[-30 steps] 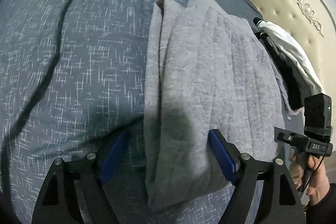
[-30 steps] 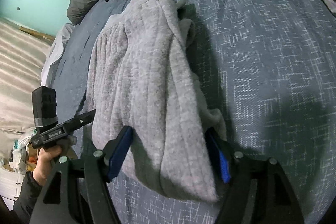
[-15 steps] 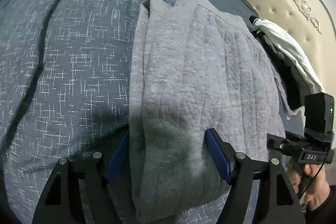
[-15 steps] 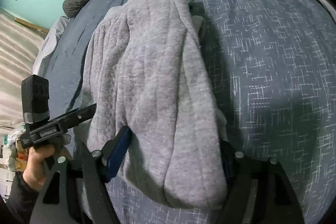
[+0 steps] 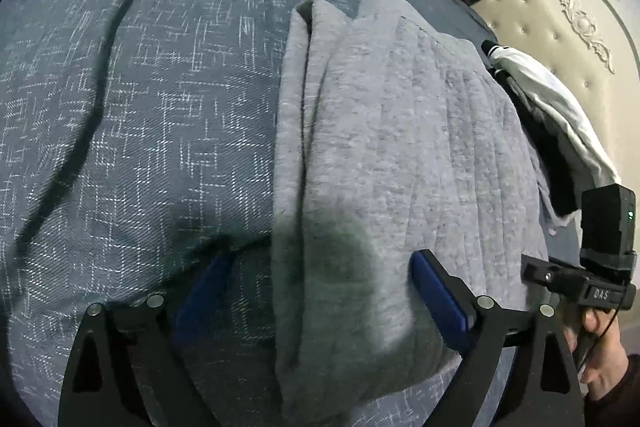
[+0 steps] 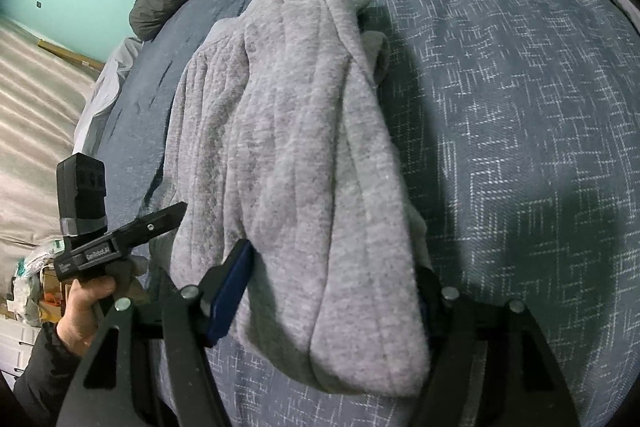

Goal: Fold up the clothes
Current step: 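Close both tools on the sides of the folded grey sweatshirt stack, then lift and carry the stack onto the folded white clothes pile with both tools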

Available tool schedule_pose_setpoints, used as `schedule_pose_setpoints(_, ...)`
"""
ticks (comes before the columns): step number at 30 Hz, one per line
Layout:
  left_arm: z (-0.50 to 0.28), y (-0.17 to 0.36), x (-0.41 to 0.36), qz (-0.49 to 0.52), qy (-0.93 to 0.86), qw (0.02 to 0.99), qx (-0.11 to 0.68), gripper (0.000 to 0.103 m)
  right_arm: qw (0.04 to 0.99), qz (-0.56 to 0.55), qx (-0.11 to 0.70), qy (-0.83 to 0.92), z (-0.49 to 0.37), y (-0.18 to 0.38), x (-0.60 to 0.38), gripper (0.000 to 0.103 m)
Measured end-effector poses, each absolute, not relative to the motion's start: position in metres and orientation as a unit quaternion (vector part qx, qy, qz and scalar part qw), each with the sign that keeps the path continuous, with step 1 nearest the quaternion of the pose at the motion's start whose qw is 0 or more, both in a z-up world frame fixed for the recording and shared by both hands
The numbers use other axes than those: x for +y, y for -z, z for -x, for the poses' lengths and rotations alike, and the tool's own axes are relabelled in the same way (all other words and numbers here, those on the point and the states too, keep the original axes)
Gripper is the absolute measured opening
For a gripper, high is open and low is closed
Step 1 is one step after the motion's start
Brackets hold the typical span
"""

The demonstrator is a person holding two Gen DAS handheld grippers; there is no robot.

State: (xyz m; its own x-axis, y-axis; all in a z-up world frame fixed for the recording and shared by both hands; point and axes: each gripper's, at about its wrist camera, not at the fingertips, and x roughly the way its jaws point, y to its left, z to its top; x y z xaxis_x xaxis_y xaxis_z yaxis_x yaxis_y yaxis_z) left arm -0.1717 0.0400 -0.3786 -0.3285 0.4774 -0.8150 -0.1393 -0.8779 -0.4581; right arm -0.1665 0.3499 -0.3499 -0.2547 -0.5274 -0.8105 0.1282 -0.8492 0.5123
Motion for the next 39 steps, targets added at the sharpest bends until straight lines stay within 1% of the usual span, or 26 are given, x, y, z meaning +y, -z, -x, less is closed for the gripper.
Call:
schedule_pose_setpoints(5,0.158,0.373,0.043,0.539,-0.806,0.192,-0.152,0.093,0.218,-0.567,-0.182,0.773,0.151,0.353,0.382,0.068)
schedule_pose_setpoints(9,0.144,0.369,0.044,0.534,-0.803,0.208,-0.162,0.09,0.222,-0.564,-0.189,0.772,0.142,0.356,0.401,0.068)
schedule_pose_setpoints(10,0.143,0.37,0.044,0.534,-0.801,0.214,-0.167,0.085,0.223,-0.564,-0.19,0.772,0.141,0.356,0.402,0.068)
schedule_pose_setpoints(12,0.143,0.372,0.043,0.536,-0.793,0.227,-0.18,0.081,0.224,-0.563,-0.191,0.772,0.139,0.357,0.405,0.068)
schedule_pose_setpoints(20,0.163,0.383,0.052,0.545,-0.781,0.238,-0.194,0.08,0.218,-0.567,-0.183,0.773,0.147,0.355,0.402,0.068)
schedule_pose_setpoints(21,0.162,0.382,0.052,0.545,-0.78,0.24,-0.191,0.079,0.216,-0.566,-0.182,0.774,0.147,0.356,0.403,0.068)
schedule_pose_setpoints(22,0.16,0.38,0.05,0.545,-0.78,0.243,-0.188,0.073,0.215,-0.565,-0.182,0.775,0.147,0.356,0.404,0.068)
schedule_pose_setpoints(24,0.159,0.378,0.049,0.544,-0.778,0.248,-0.19,0.065,0.215,-0.564,-0.18,0.776,0.146,0.356,0.404,0.066)
schedule_pose_setpoints(25,0.158,0.377,0.05,0.544,-0.779,0.251,-0.188,0.061,0.215,-0.564,-0.18,0.777,0.145,0.356,0.404,0.063)
schedule_pose_setpoints(26,0.158,0.377,0.05,0.543,-0.779,0.253,-0.185,0.06,0.215,-0.563,-0.179,0.777,0.145,0.356,0.404,0.06)
schedule_pose_setpoints(28,0.158,0.378,0.049,0.543,-0.778,0.255,-0.187,0.06,0.215,-0.562,-0.178,0.778,0.143,0.356,0.404,0.057)
schedule_pose_setpoints(30,0.16,0.38,0.047,0.543,-0.776,0.258,-0.191,0.061,0.215,-0.562,-0.177,0.779,0.142,0.356,0.404,0.057)
schedule_pose_setpoints(31,0.16,0.381,0.047,0.543,-0.775,0.258,-0.192,0.063,0.214,-0.561,-0.176,0.78,0.142,0.356,0.404,0.057)
schedule_pose_setpoints(34,0.166,0.384,0.055,0.547,-0.772,0.255,-0.199,0.065,0.214,-0.557,-0.173,0.784,0.139,0.353,0.403,0.067)
schedule_pose_setpoints(36,0.167,0.382,0.061,0.547,-0.775,0.253,-0.192,0.064,0.213,-0.552,-0.168,0.789,0.136,0.349,0.402,0.068)
schedule_pose_setpoints(37,0.168,0.38,0.065,0.546,-0.777,0.251,-0.187,0.062,0.212,-0.549,-0.166,0.791,0.134,0.347,0.402,0.066)
schedule_pose_setpoints(38,0.169,0.378,0.069,0.543,-0.781,0.25,-0.182,0.06,0.211,-0.547,-0.164,0.793,0.133,0.345,0.401,0.061)
schedule_pose_setpoints(39,0.17,0.375,0.07,0.539,-0.785,0.249,-0.176,0.053,0.211,-0.544,-0.162,0.796,0.131,0.343,0.401,0.058)
